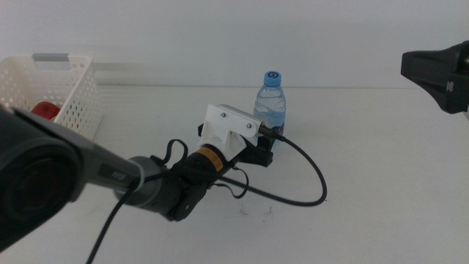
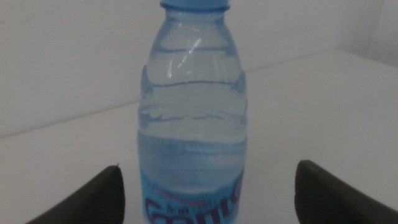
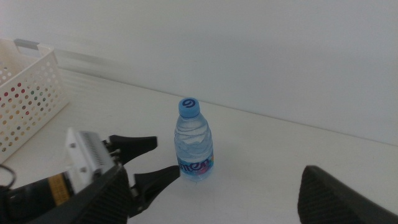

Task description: Use arms to grab the bottles and put them into the dustbin to the left of the table.

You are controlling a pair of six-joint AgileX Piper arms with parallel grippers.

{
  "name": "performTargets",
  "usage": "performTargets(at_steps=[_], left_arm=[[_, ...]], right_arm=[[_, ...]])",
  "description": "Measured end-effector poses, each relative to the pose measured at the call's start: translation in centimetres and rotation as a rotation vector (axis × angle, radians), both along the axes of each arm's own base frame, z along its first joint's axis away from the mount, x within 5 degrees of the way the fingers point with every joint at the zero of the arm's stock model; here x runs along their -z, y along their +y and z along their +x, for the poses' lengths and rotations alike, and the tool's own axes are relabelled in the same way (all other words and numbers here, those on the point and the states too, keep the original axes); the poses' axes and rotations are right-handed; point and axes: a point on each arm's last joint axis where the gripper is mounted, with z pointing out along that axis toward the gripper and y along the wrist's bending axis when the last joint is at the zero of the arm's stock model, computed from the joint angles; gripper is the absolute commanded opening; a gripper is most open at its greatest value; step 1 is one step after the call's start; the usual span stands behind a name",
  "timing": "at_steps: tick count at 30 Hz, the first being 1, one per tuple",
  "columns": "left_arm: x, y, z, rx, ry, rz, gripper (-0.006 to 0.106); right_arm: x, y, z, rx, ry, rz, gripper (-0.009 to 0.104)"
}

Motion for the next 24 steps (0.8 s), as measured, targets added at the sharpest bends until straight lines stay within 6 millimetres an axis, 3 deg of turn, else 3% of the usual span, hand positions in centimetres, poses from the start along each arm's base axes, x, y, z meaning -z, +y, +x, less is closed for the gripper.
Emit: performTargets(at_steps=[10, 18, 20, 24], left_arm=[[2.2, -2.3, 4.5, 0.013, -0.004, -0.029, 0.094], [3.0, -3.6, 6.6, 0.009, -0.003, -0.025, 0.091], [3.1, -3.7, 7.0, 0.001, 0.005, -0.023, 0.083], [3.4, -3.7, 7.5, 0.007, -0.018, -0.010, 0.044]], right_arm=[[0.0, 0.0, 0.0, 0.000, 0.000, 0.000, 0.088], [0.0, 0.0, 0.0, 0.000, 0.001, 0.001, 0.088], [0.0, 0.0, 0.0, 0.000, 0.001, 0.001, 0.088], [0.0, 0.0, 0.0, 0.000, 0.001, 0.001, 0.088]])
